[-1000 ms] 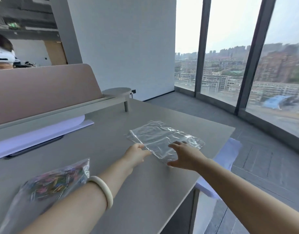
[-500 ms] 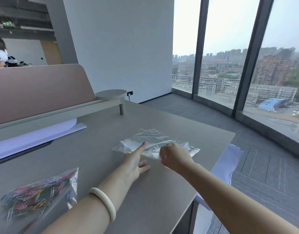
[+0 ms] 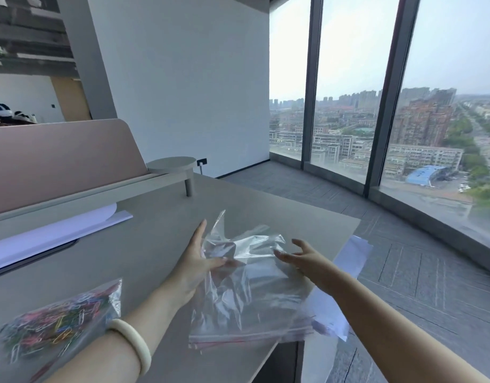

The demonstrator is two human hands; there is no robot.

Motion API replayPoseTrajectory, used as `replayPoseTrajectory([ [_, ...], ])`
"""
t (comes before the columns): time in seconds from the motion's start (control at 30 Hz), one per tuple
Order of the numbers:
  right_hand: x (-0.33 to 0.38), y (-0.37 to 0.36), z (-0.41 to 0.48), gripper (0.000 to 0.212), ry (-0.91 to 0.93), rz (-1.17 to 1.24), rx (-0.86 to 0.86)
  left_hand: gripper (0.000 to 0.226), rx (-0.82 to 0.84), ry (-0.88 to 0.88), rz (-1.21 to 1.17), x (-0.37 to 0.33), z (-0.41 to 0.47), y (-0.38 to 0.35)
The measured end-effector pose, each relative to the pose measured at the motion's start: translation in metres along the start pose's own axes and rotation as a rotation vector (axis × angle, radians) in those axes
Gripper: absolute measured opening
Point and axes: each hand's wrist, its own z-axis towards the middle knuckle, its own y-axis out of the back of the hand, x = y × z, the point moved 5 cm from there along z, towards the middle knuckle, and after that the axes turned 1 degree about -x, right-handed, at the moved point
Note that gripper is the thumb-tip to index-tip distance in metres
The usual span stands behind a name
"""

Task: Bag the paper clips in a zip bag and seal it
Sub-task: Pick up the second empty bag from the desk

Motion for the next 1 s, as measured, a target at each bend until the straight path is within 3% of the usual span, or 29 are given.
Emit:
replayPoseTrajectory([
  [0.07,-0.006,-0.004,-0.005,0.117,-0.063,0.187,0.092,0.095,0.034,-0.025,0.002,-0.009,-0.007,-0.001],
  [0.1,-0.007,-0.005,-0.010,0.118,-0.074,0.268,0.137,0.092,0.046,-0.027,-0.003,-0.012,-0.009,-0.001],
  [0.23,0.012,0.019,-0.036,0.085,0.160,0.347,0.030,0.082,0.031,0.050,-0.046,-0.013,-0.014,-0.002],
  [0.33,0.030,0.050,-0.074,0.073,0.336,0.166,-0.074,0.073,-0.009,0.118,-0.111,-0.011,-0.021,-0.015],
  [0.47,0.033,0.102,-0.134,0.037,0.402,-0.060,-0.188,0.057,0.133,0.083,-0.151,-0.026,-0.039,-0.069],
  [0.57,0.023,0.140,-0.181,0.031,0.378,-0.182,-0.248,0.036,0.275,0.119,-0.218,-0.035,-0.053,-0.121],
  [0.67,-0.003,0.173,-0.218,0.036,0.288,-0.455,-0.302,0.028,0.410,0.170,-0.215,-0.026,-0.070,-0.170],
  [0.73,-0.026,0.194,-0.235,0.031,0.246,-0.603,-0.404,0.020,0.503,0.157,-0.142,-0.016,-0.082,-0.200],
  [0.8,-0.051,0.212,-0.249,0.020,0.224,-0.600,-0.535,0.010,0.579,0.090,0.017,-0.001,-0.095,-0.228],
  [0.9,-0.102,0.230,-0.261,0.019,0.160,-0.561,-0.613,0.021,0.595,-0.054,0.347,0.031,-0.109,-0.263],
  [1.0,-0.162,0.234,-0.260,0.018,0.067,-0.564,-0.598,0.033,0.576,-0.115,0.510,0.077,-0.120,-0.291],
])
